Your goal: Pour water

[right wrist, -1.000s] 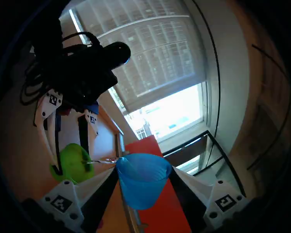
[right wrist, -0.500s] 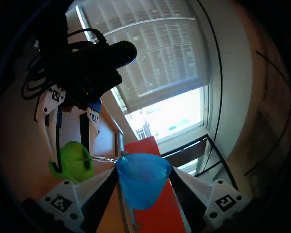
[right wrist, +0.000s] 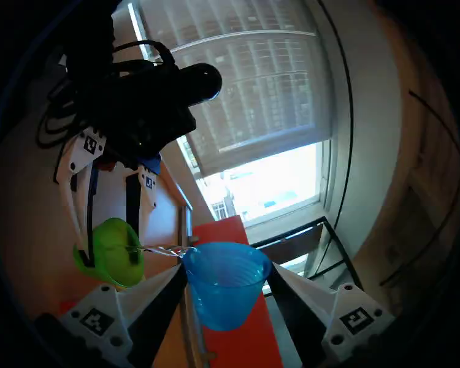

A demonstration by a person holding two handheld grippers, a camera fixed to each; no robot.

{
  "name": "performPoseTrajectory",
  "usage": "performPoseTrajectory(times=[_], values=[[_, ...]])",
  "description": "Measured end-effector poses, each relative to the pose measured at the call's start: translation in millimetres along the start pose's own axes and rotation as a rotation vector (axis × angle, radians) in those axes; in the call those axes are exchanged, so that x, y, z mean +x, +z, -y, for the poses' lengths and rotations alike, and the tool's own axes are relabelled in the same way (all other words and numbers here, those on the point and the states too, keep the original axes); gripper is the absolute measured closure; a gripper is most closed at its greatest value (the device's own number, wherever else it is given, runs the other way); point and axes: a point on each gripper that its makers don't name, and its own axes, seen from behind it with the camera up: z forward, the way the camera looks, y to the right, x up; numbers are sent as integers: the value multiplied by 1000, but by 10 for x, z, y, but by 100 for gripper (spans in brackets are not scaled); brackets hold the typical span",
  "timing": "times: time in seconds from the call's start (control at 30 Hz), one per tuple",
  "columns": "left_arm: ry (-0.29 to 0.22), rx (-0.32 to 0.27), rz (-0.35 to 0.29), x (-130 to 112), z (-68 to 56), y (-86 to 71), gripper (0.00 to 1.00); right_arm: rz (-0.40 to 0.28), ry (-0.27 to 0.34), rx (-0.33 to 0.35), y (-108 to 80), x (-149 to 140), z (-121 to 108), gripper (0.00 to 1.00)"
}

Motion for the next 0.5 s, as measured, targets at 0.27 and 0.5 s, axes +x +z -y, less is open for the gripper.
performPoseTrajectory(times=[0.27, 0.5], values=[[3, 1, 1, 4, -4, 5, 12, 7, -25, -9, 8, -15, -32, 7], [3, -2, 2, 3, -5, 8, 13, 11, -52, -19, 19, -33, -72, 7]])
